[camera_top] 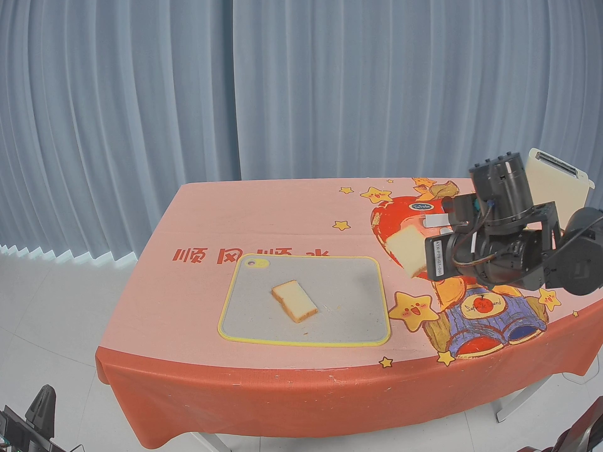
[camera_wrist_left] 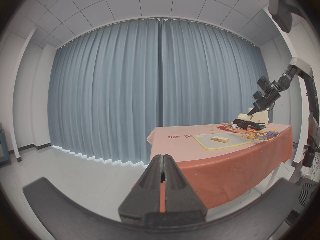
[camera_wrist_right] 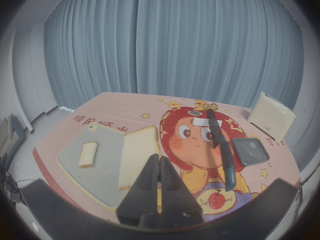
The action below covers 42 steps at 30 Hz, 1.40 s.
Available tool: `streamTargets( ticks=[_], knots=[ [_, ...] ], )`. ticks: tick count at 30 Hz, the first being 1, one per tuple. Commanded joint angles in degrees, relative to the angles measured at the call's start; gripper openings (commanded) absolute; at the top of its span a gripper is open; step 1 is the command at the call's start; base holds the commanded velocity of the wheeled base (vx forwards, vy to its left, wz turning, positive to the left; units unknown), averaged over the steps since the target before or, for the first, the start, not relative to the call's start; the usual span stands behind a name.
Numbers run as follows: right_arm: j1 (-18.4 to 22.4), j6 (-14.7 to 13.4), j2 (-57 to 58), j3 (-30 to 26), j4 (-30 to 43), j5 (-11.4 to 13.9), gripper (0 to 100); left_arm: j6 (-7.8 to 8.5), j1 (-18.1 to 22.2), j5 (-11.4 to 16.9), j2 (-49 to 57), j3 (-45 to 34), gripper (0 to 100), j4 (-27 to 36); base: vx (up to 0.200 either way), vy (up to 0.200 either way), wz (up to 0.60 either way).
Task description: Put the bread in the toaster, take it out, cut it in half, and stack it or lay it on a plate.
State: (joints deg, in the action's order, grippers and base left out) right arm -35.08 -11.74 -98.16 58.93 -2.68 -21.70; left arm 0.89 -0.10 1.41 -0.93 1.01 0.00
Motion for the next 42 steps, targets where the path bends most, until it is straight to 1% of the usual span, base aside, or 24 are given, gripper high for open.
streamTargets(
  ticks=[1,7,10,16,20,23,26,38,40,42],
  knots=[
    [1.4,0.0,6.5,-3.2,-0.1,0.0,0,-0.01,0.0,0.0,0.9,-1.0,0,0.0,0.000,0.000,0.00],
    [3.4,0.1,12.5,-8.8,-0.1,0.1,0,-0.01,0.0,0.0,0.9,-1.0,0,0.0,0.000,0.000,0.00],
    [4.3,0.0,16.0,-11.1,-0.1,0.9,0,-0.01,0.0,0.0,0.9,-1.0,0,0.0,0.000,0.000,0.00],
    [6.5,0.0,18.2,-12.5,-0.1,1.7,0,-0.10,0.0,0.0,0.9,-1.0,0,0.0,0.000,0.000,0.00],
    [9.7,0.1,17.8,-12.7,-0.2,2.6,0,-0.10,0.0,-0.3,0.9,-1.0,0,0.0,0.000,0.000,0.00],
    [10.1,0.0,17.8,-13.2,-0.2,3.5,0,-0.19,0.0,-0.6,0.9,-1.0,0,0.0,0.000,0.000,0.00],
    [10.1,0.1,18.4,-14.0,-0.3,3.5,0,-0.27,0.1,-0.7,0.9,-1.0,0,0.0,0.000,-0.200,0.00],
    [10.8,0.2,19.8,-14.3,-0.3,3.6,0,-0.19,0.1,-0.7,0.9,-1.0,0,0.0,0.000,-0.200,0.00],
    [11.5,0.1,19.7,-14.1,-0.3,3.6,0,-0.19,0.1,-0.7,0.9,-1.0,0,0.0,0.000,-0.200,0.00],
    [13.1,0.2,19.7,-13.9,-0.4,3.6,0,-0.19,0.1,-0.7,0.9,-1.0,0,0.0,0.000,-0.200,0.00]
  ],
)
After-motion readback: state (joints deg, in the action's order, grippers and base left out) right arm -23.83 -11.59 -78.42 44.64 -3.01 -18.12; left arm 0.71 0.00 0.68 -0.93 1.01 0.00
